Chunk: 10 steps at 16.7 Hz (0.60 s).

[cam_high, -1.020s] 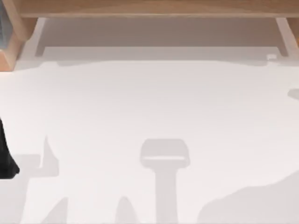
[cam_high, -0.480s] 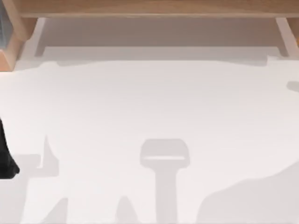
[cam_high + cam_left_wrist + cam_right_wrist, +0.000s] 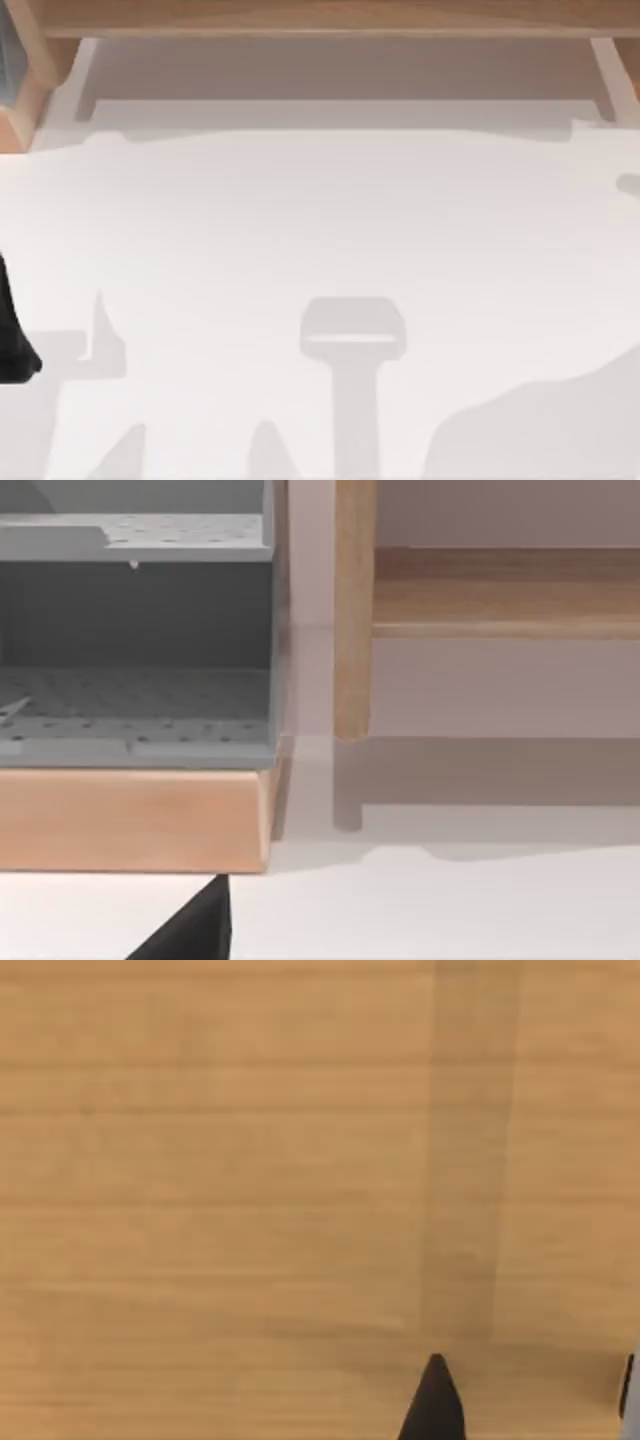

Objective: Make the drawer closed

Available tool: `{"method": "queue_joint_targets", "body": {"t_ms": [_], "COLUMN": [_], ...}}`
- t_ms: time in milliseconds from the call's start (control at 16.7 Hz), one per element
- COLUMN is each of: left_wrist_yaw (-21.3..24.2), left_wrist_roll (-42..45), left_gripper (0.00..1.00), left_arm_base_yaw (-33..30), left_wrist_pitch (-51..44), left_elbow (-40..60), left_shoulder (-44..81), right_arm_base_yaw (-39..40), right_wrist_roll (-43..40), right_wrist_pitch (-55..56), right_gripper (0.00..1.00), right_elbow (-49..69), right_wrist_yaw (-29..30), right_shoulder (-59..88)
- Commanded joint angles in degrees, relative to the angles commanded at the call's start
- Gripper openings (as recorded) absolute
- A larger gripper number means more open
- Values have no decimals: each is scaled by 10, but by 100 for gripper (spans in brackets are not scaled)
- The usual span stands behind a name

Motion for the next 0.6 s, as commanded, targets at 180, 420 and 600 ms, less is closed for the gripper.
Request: {"method": "queue_joint_targets", "body": {"t_ms": [180,420,600], "left_wrist_yaw": [0,0,0], "left_wrist_roll": [0,0,0], "left_gripper": [100,100,100], "left_arm_base_yaw": [0,0,0], "left_wrist_pitch": [0,0,0], "left_elbow": [0,0,0], "left_shoulder": [0,0,0], "right_arm_base_yaw": [0,0,0], "right_wrist_roll": [0,0,0], "right_wrist_pitch": [0,0,0], "right_gripper": [90,100,100], "right_elbow": [0,0,0], "right_wrist_yaw": [0,0,0], "right_shoulder": [0,0,0]}}
